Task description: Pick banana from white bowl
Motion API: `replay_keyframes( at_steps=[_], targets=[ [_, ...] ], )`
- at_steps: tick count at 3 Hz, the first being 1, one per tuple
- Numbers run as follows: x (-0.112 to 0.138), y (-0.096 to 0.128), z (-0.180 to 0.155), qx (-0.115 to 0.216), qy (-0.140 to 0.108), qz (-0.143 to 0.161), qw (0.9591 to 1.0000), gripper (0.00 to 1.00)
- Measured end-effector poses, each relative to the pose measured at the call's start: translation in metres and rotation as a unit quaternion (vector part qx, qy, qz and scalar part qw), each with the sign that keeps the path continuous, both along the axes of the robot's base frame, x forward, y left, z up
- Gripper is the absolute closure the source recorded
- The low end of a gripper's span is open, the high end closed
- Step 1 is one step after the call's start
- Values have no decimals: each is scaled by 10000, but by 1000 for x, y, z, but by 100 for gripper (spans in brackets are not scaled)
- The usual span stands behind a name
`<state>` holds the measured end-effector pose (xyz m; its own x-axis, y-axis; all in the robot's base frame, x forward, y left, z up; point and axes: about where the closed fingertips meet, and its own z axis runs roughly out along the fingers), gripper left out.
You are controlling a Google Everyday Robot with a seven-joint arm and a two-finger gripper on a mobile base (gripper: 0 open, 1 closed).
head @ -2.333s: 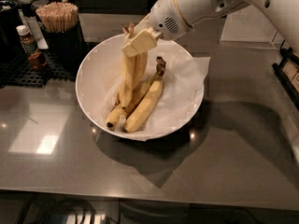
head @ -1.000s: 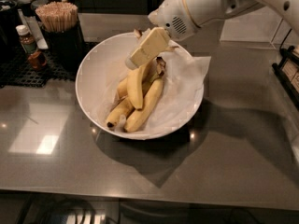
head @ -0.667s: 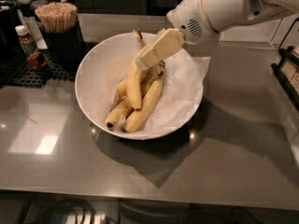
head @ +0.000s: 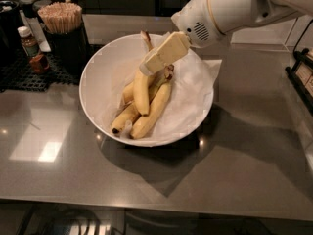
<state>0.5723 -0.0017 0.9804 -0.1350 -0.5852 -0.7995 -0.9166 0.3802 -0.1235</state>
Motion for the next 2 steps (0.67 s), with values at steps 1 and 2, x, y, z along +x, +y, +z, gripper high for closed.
replay_keyframes(
  at_steps=[1,2],
  targets=[
    [-2,19,-10,-151,112,315,9993,0],
    [-5,26,-21,-511,280,524,9969,0]
  ],
)
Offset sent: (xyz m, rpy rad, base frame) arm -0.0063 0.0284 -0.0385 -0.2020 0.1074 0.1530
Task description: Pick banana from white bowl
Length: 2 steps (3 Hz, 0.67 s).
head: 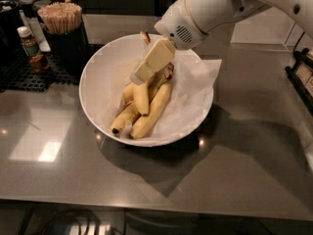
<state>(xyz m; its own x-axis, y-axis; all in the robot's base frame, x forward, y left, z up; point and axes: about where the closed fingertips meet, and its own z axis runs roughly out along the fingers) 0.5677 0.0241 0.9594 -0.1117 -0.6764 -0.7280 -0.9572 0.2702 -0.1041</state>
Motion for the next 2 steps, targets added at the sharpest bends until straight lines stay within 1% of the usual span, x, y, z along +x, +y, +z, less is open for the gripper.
replay_keyframes(
  at_steps=[1,2],
  targets=[
    [-2,1,-1,-43,22,42,10000,0],
    [7,-8,-10,-43,162,-181,9997,0]
  ],
)
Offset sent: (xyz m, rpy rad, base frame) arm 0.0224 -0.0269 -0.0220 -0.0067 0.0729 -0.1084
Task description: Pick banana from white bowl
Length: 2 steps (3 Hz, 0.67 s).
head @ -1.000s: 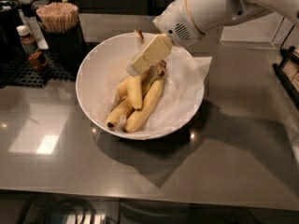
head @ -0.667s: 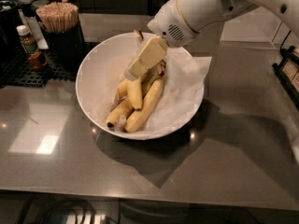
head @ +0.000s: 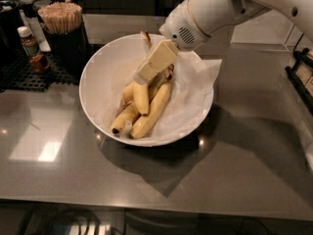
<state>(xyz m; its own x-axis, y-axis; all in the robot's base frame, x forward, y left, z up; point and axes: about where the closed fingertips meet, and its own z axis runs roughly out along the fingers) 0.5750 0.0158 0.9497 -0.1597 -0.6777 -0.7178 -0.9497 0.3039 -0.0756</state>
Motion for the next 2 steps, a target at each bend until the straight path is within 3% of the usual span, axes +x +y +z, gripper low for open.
replay_keyframes(
  at_steps=[1,2],
  targets=[
    [12,-12,-11,-81,152,-224,9996,0],
    [12,-12,-11,-81,152,-224,9996,0]
  ],
)
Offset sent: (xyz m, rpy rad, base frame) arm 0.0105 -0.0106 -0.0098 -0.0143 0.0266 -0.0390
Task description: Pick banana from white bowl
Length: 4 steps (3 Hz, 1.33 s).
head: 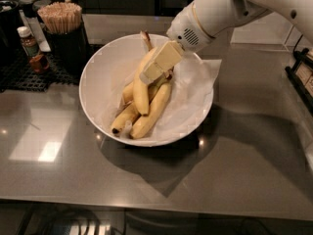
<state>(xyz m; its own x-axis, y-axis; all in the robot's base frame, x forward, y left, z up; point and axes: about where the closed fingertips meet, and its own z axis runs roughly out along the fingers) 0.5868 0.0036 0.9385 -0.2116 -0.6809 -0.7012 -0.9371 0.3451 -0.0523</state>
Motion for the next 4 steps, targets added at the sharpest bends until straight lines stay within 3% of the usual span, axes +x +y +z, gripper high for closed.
replay_keyframes(
  at_steps=[1,4],
  targets=[
    [0,0,0,-1,0,1,10000,18],
    [-19,-5,2,-85,-37,-4,10000,88]
  ],
)
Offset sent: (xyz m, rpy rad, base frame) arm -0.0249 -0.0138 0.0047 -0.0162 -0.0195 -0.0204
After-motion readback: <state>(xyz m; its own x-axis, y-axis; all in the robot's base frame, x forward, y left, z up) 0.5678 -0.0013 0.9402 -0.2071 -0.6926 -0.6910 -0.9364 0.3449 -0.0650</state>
